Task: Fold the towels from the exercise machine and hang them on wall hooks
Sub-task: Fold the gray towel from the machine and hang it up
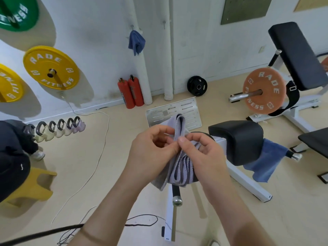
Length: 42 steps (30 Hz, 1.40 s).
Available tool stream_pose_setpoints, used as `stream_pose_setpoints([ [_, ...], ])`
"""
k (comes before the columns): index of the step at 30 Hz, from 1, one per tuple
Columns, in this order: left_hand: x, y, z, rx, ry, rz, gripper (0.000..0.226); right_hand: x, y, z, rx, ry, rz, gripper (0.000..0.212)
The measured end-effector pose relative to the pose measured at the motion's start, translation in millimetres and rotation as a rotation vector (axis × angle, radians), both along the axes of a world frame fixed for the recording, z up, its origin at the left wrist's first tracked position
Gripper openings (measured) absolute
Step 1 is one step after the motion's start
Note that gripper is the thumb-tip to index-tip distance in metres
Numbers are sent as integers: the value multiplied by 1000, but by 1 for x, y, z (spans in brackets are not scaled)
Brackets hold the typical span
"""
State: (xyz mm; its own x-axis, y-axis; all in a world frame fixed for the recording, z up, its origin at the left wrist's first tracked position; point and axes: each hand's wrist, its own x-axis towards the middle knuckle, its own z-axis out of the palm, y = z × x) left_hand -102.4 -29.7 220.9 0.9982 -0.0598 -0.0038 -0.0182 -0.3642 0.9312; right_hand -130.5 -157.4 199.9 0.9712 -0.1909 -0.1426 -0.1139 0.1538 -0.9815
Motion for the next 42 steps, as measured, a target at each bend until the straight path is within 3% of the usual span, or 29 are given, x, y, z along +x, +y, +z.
stream_pose_setpoints([
  [8,5,20,-3,83,-12,80,17,-5,30,-6,-239,-50,-58,12],
  [15,13,25,6,212,-237,176,14,-9,32,-1,-583,-104,-123,13],
  [20,23,28,12,256,-213,153,15,-9,30,-3,-743,-111,-145,11],
  [25,24,17,13,185,-185,133,6,-4,29,1,-737,-81,-195,17],
  [28,20,6,13,328,-255,111,16,0,29,4,-502,-48,-173,16],
  [31,22,-1,13,378,-190,20,18,3,27,4,-332,-34,-158,13],
  [33,27,-1,11,310,-129,13,15,4,30,5,-357,-64,-141,11],
  [37,33,7,17,-36,6,40,6,1,41,13,-370,-143,-76,7],
  [42,29,32,33,-273,198,-202,29,12,36,22,-491,-128,-37,15],
])
